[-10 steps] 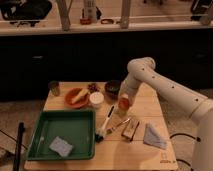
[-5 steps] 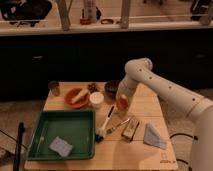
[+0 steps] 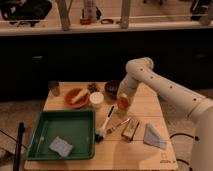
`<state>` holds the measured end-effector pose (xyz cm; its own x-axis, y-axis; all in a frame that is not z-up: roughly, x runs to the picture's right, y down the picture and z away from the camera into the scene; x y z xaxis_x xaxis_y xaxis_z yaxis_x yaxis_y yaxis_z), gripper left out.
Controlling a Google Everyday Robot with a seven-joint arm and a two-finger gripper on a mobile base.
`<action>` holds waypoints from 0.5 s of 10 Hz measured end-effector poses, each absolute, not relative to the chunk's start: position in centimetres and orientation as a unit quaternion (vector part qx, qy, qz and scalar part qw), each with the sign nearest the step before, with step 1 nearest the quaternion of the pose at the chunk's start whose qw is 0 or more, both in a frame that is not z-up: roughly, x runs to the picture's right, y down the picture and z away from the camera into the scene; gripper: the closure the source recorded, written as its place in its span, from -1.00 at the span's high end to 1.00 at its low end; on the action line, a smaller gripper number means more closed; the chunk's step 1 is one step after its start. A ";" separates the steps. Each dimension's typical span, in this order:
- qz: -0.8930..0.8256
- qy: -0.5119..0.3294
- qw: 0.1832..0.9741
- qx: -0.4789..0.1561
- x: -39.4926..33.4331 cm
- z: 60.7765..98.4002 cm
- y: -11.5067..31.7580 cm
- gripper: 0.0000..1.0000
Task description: Place apple in plastic cup
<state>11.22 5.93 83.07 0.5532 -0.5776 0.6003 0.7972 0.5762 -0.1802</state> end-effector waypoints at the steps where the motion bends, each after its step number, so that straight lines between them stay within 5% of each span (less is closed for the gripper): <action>1: -0.402 -0.246 0.854 -0.222 11.3 83.1 5.8 0.23; 3: -0.400 -0.245 0.855 -0.222 11.6 83.1 5.6 0.57; 5: -0.398 -0.244 0.856 -0.222 11.9 83.2 5.4 0.60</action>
<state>11.87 5.43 83.18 0.5640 -0.5735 0.5941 0.7901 0.5839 -0.1865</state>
